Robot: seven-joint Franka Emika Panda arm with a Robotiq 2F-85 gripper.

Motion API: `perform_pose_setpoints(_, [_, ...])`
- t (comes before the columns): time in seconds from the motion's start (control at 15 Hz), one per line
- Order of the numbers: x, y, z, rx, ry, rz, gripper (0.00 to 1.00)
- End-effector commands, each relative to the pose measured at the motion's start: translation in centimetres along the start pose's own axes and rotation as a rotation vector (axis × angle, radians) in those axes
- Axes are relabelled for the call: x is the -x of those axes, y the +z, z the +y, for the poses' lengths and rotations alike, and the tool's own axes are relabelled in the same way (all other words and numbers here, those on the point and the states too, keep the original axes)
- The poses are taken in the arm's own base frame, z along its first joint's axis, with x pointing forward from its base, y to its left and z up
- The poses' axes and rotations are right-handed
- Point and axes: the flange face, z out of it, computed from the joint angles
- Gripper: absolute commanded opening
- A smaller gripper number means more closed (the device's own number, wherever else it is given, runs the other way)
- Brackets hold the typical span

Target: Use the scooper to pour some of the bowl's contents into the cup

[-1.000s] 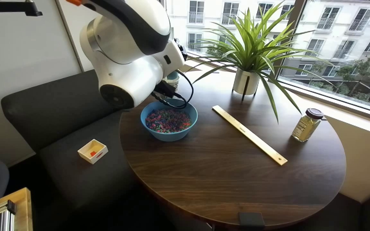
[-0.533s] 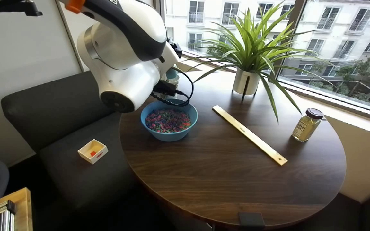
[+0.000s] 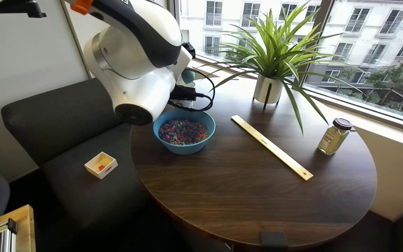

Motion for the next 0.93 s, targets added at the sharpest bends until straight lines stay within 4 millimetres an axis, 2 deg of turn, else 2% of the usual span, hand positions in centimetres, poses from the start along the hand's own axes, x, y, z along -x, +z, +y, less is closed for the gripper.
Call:
perform_pose_setpoints(0.0, [-0.6,-0.9,-0.1,-0.002,0.024,0.024,0.02])
perform_pose_setpoints(0.2, [-2.5,-1.5,1.5,0.056,0.229,0.051,0.02])
perform_pose_setpoints(0.4, [-4.7,-3.3,4.4,0.091,0.389,0.072,0.02])
perform_pose_setpoints(0.67, [-7.9,-7.9,8.4,0.222,0.571,0.117,0.02])
perform_pose_setpoints(0.87, [-9.2,-12.4,10.4,0.417,0.551,0.059,0.02])
